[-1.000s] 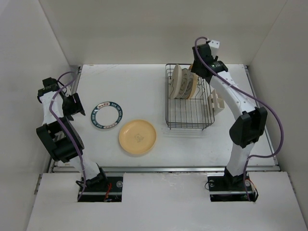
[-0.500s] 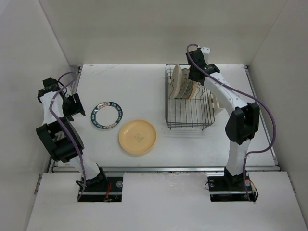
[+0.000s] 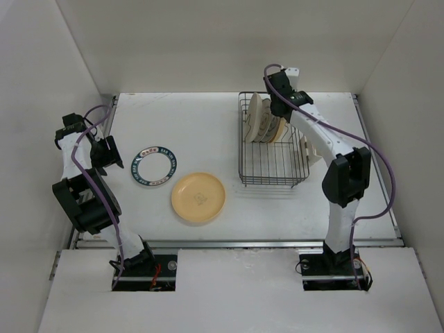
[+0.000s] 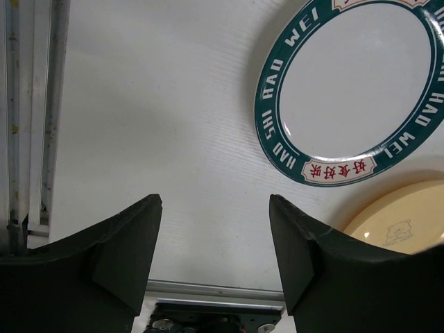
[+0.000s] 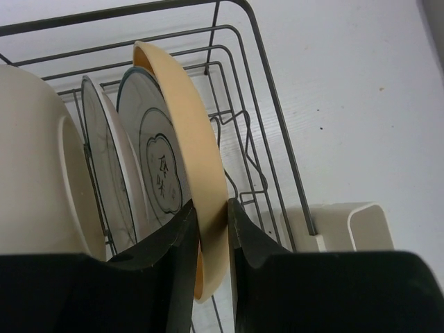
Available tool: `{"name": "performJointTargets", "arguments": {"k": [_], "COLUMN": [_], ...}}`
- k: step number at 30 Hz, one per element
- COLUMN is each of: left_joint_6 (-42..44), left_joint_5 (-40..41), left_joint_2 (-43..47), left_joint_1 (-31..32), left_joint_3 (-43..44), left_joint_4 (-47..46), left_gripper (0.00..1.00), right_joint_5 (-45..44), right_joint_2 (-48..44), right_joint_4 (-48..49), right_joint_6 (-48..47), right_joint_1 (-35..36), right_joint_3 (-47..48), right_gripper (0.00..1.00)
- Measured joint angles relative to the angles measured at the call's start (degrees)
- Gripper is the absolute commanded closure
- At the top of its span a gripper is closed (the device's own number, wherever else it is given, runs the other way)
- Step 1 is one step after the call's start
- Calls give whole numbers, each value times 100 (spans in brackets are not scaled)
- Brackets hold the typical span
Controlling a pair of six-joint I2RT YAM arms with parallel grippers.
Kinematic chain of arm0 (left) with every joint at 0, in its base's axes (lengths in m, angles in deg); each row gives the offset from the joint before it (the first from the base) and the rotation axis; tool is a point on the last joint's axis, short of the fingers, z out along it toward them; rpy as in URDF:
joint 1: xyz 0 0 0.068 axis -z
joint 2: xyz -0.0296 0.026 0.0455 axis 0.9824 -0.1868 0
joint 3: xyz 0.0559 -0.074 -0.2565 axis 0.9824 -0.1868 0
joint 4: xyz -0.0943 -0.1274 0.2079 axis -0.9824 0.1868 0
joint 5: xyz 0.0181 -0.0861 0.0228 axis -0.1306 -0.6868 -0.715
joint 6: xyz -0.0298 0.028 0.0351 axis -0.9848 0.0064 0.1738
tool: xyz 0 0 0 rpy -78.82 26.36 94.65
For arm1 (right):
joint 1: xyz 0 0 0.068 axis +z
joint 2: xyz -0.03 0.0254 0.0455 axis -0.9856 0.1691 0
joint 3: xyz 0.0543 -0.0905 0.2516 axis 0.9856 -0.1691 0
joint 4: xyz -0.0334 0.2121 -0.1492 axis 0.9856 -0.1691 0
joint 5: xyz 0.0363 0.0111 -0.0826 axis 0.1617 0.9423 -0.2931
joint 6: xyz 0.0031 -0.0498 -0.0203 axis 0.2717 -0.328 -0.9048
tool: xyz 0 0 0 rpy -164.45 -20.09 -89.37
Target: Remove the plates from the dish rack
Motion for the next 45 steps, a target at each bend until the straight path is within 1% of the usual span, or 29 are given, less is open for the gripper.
{"name": "performJointTargets", "arguments": {"k": [7,11,19,24,34,41,45], "left_joint_6": [0,0,0,0,2,2,2], "left_joint_5": [0,0,0,-4,-2,-4,-4], "left_joint_2": [0,0,0,-2,0,0,-2], "left_joint_1": [0,0,0,0,0,0,0], "left_joint_3": [-15,-15,-15,-15,-15,-15,-13], "left_joint_4": [4,2,2,2,26,42,44], "left_gripper": [40,40,40,40,40,40,40], "right_joint_5": [-944,-1488,-2072,-2686,-3491,-3783,-3884], "right_joint_2": [46,168,186,186,186,-107,-367], "right_joint_4": [-326,-424,-341,289,1631,2520,2855], "right_joint_6": [-334,-625,-1209,-1945,-3086,-3912,-4177], "right_joint_1": [289,376,382,382,302,221,151], "right_joint_3": [358,393,398,531,518,273,267], "right_gripper": [100,100,100,100,100,100,100]}}
